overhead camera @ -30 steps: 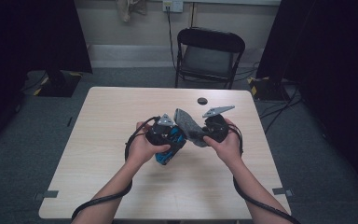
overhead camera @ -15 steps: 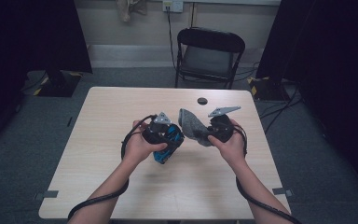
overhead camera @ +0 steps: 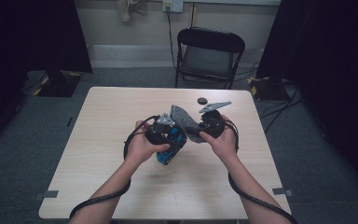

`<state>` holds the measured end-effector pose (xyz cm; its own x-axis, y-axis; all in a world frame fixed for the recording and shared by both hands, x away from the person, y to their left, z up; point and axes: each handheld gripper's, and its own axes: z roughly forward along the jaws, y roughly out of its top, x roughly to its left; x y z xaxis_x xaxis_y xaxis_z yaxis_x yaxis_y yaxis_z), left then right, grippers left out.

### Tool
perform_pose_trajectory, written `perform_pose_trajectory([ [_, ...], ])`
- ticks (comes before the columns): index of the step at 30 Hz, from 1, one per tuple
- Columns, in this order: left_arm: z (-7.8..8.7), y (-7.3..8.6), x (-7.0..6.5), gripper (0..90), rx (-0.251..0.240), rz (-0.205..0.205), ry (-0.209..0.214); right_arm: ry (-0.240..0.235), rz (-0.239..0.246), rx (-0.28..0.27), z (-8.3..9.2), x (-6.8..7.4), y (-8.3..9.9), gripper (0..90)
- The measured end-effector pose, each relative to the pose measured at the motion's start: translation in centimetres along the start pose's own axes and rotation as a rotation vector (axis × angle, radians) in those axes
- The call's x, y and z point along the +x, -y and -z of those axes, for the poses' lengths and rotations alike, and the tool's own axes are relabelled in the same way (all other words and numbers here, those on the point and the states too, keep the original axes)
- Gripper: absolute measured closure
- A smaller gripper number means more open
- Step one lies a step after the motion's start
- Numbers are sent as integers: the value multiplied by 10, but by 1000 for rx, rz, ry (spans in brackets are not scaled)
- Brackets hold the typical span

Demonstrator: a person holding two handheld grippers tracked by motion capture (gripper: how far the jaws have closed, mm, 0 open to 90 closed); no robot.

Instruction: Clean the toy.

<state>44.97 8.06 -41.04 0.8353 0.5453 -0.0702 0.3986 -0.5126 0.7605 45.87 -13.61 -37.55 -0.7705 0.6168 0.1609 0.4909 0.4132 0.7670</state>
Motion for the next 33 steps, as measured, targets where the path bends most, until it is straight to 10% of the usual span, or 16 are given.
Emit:
perform_pose_trajectory([
  [18, 8, 10, 23, 255, -3, 45, -75, -53, 46, 24, 2, 13, 16, 728],
  [33, 9, 3, 3, 254, -26, 18, 7, 51, -16, 31, 6, -11, 14, 726],
])
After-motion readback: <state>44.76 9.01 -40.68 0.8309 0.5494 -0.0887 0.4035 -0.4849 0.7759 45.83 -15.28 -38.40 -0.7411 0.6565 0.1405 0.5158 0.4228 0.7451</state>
